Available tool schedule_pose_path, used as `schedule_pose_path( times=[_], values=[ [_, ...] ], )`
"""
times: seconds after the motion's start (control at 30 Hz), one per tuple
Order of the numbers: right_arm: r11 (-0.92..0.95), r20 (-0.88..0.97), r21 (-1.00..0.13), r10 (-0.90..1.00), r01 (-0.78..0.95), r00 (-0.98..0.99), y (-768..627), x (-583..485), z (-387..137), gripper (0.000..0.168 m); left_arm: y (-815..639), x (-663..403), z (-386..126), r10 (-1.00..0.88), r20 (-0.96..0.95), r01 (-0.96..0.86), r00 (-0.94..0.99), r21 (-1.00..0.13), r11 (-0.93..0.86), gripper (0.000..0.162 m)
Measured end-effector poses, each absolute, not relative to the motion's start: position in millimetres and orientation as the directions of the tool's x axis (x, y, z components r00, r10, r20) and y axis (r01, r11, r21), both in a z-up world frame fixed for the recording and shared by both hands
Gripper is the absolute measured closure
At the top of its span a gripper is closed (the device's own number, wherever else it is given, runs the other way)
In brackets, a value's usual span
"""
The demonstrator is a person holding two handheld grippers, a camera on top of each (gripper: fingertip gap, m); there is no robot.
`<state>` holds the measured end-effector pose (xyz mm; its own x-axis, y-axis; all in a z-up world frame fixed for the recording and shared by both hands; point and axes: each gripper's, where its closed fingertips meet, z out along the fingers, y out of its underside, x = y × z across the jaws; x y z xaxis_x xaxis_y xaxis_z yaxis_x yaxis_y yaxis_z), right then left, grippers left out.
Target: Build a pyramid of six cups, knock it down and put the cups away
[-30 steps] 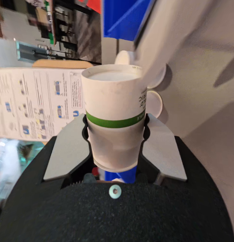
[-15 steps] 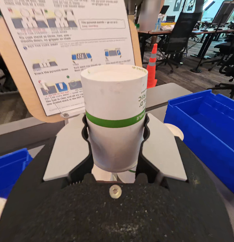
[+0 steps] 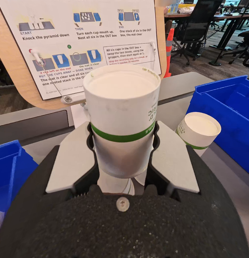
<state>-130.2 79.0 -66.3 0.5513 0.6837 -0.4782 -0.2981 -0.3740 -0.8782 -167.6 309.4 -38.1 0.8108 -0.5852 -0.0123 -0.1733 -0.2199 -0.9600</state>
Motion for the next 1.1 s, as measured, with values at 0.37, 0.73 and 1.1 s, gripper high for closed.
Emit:
schedule_pose_path(
  times=[0.37,0.73,1.1],
  values=[
    [-0.4,-0.491,-0.871,0.688,-0.285,0.534,76.5,-134.3,-70.6,0.091,286.4,-173.6,-17.5,-0.651,-0.055,-0.206,0.757,-0.965,-0.159,0.06],
    [-0.422,-0.495,-0.868,0.704,-0.26,0.509,74.8,-141.4,-74.7,0.092,138.9,-294.1,-45.1,-0.968,-0.187,-0.76,0.169,-0.65,-0.006,0.116],
    [-0.439,-0.488,-0.871,0.721,-0.221,0.493,71.0,-151.6,-79.2,0.094,234.3,-363.9,-51.8,-0.972,-0.204,-0.929,0.117,-0.368,-0.035,0.136]
  ],
)
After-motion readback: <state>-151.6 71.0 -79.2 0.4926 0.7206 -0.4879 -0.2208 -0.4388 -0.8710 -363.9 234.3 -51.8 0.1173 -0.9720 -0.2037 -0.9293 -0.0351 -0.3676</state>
